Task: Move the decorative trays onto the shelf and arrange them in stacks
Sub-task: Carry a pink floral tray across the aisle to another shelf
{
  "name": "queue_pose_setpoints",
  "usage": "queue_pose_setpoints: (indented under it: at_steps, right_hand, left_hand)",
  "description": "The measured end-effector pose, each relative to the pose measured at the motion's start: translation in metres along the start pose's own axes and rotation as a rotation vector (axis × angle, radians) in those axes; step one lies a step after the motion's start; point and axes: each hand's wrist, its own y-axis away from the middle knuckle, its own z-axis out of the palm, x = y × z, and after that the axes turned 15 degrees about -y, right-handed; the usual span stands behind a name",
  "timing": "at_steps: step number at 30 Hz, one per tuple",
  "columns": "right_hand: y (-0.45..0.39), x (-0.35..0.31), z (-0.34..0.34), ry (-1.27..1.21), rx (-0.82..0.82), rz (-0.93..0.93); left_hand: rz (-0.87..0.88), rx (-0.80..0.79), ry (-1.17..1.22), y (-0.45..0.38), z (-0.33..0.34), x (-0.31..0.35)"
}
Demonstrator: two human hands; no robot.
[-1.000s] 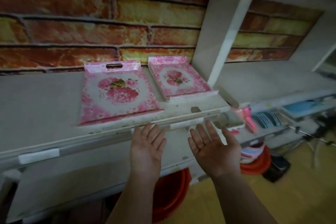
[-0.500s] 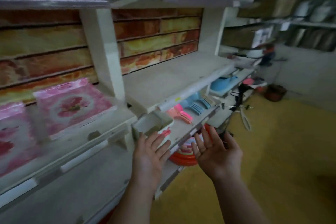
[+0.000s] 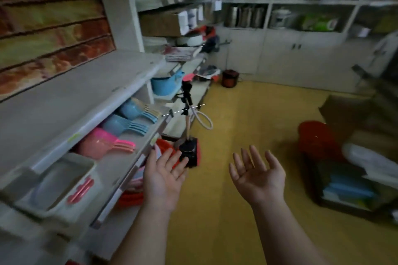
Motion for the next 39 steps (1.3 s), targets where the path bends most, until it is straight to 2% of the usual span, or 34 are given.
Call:
queue_pose_setpoints:
  at_steps: [9,16,21,26,34,39]
  right_hand:
    - [-0.049,-0.092,0.002,-0.182,0.059,-0.231]
    - [-0.139,-0.127,0.059,-0.181,0.053,-0.398]
    - [-0.223,-0.126,0.121,-0.092,0.105,-0.43]
    - [-0.3,-0.125,0.173,-0.028,0.145,-0.462]
    - [-0.377,-0.159,0.196,-0.018,0.255,-0.562]
    - [-0.439,-0.187,0.214,-0.027,0.328,-0.477]
  left_hand:
    - [-0.099,-0.169,-0.104,-0.1,0.103,-0.028]
    - [-0.165,-0.293,-0.099,-0.225,0.179,-0.016]
    - [-0.158,-0.298,-0.147,-0.326,0.223,0.014]
    - [-0.091,-0.254,-0.571,-0.421,0.257,0.033]
    - [-0.051,-0.256,-0.616,-0.506,0.293,0.037]
    - [-0.089,-0.2,-0.621,-0.561,0.33,0.035]
